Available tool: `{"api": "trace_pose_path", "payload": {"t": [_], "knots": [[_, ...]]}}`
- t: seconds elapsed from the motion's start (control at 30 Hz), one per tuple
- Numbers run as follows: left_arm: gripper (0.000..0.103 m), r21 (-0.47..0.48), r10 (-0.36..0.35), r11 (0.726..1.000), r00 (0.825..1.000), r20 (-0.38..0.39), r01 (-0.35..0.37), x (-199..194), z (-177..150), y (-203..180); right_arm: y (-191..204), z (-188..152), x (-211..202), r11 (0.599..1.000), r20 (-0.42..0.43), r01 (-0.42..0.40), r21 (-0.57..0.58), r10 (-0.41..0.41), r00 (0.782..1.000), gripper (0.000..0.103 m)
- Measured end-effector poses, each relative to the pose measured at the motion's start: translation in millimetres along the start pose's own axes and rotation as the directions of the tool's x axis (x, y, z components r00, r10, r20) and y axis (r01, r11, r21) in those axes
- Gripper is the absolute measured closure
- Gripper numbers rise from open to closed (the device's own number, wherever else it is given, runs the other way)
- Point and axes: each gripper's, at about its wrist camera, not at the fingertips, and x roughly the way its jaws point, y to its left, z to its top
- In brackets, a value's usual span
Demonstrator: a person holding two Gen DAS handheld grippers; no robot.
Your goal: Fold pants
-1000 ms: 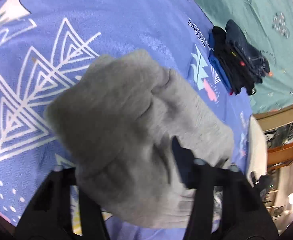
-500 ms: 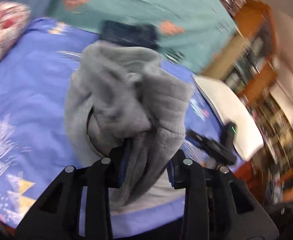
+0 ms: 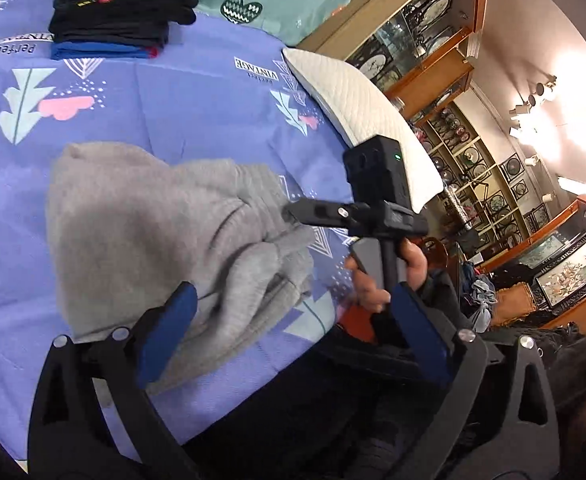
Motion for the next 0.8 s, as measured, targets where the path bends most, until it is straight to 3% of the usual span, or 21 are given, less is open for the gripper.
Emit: {"api": "trace_pose_path", "payload": {"t": [0.17,0.33,0.37,0.4,0.47,0.57,0.7,0.8], "knots": [[0.004,-0.042,0.062,0.997,0.996,-0.061,-0.065,31.2,-5.8,30.0,30.1,-8.4,4.4,0.997,-0.089,0.007,-0.079,-0.014,0.996,0.001],[0.004,0.017,0.083,0.996,0.996,-0.037,-0.082,34.1,-4.7,22.2,31.5,-16.0,50.7,0.997,-0.231,0.053,-0.053,-0.064,0.971,0.005],[0.004,0.019,0.088,0.996,0.996,-0.03,-0.088,32.7,-4.2,22.2,36.7,-16.7,51.8,0.997,-0.199,0.033,-0.071,-0.047,0.979,0.023],[0.004,0.019,0.085,0.996,0.996,-0.027,-0.085,29.9,-4.8,22.4,40.1,-16.1,50.0,0.997,-0.175,0.009,-0.071,-0.021,0.984,0.028],[0.004,0.025,0.057,0.998,0.998,-0.03,-0.056,30.6,-0.3,18.9,49.8,-11.6,36.2,0.995,-0.097,-0.052,-0.081,0.044,0.994,0.054],[0.004,0.093,0.008,0.996,0.999,-0.032,-0.005,34.7,7.3,-0.7,75.5,-7.2,4.2,0.983,-0.004,-0.097,-0.159,0.098,0.995,0.06],[0.002,0.208,-0.014,0.978,0.999,-0.047,0.023,55.7,10.7,-23.1,95.2,-17.4,-28.1,0.974,0.067,-0.023,-0.225,0.039,0.997,0.06],[0.002,0.173,0.011,0.985,0.995,-0.099,0.006,88.0,13.6,-1.0,72.4,-26.4,-42.9,0.982,0.135,0.08,-0.173,-0.057,0.989,0.059]]}}
